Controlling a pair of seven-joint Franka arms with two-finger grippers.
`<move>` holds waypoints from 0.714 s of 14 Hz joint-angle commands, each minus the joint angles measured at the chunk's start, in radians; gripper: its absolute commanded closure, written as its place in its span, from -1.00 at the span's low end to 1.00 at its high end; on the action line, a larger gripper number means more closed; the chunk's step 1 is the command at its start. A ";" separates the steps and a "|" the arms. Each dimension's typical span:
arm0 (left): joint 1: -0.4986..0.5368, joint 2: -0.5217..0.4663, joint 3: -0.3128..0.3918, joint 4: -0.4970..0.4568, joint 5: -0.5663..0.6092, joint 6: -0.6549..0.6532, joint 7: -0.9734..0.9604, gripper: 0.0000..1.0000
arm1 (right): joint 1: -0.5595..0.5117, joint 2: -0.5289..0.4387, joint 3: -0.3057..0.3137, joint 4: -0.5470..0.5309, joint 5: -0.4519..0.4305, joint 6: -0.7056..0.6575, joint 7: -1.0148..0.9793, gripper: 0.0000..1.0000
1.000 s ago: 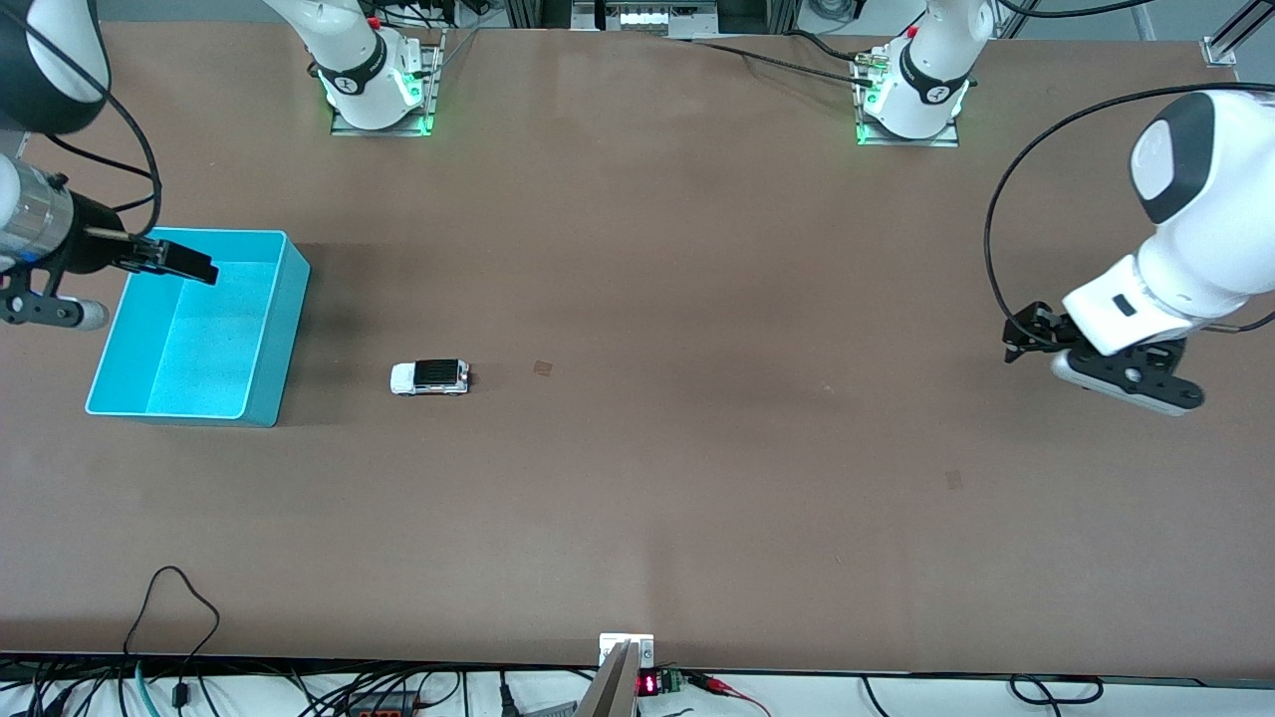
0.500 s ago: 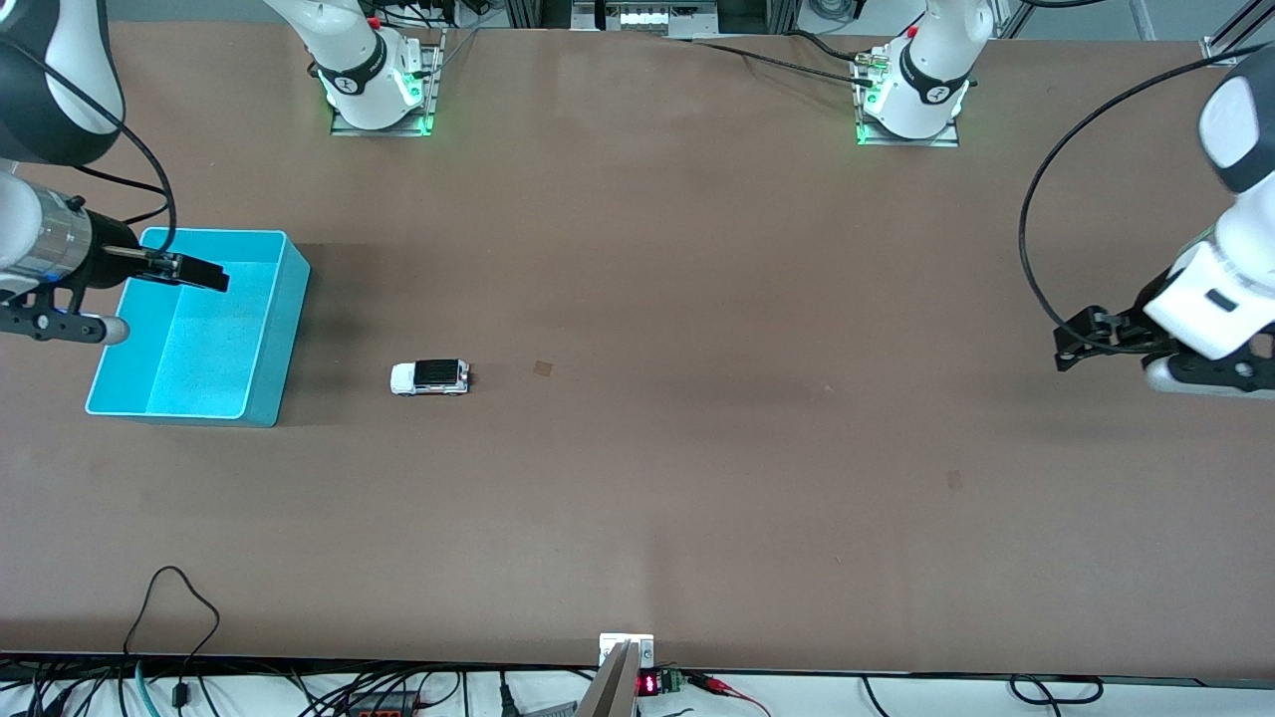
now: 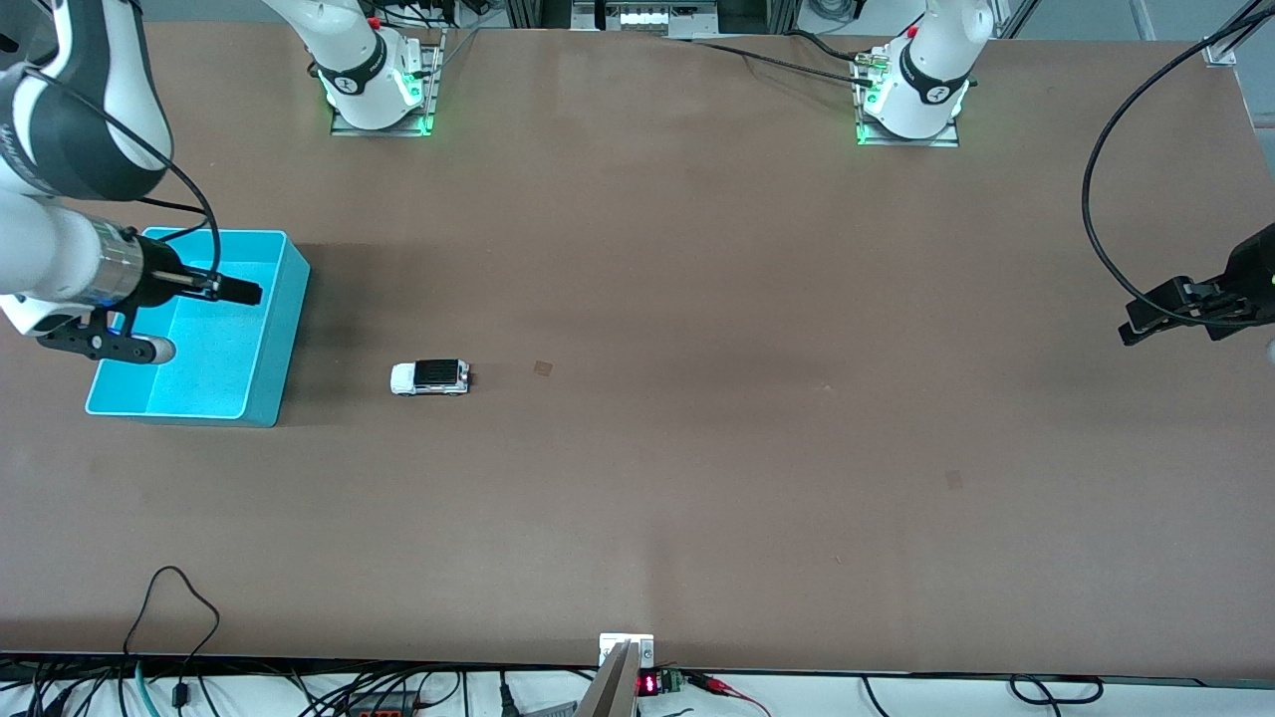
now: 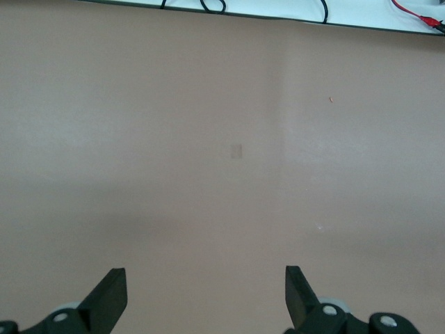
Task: Wind and store white jeep toy
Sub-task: 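Withdraw the left gripper while the right gripper reaches toward the jeep, then lower the open right gripper over the white jeep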
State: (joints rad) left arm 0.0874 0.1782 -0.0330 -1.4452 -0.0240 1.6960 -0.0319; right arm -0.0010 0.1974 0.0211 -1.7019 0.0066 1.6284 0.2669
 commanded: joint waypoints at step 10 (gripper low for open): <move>-0.038 -0.022 0.030 0.018 -0.007 -0.059 0.006 -1.00 | 0.424 0.074 -0.236 -0.196 0.003 0.398 0.999 -1.00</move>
State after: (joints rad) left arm 0.0651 0.1650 -0.0210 -1.4406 -0.0241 1.6561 -0.0321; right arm 0.3987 0.2495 -0.1952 -1.8955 0.0062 1.9852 1.1303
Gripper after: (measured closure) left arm 0.000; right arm 0.000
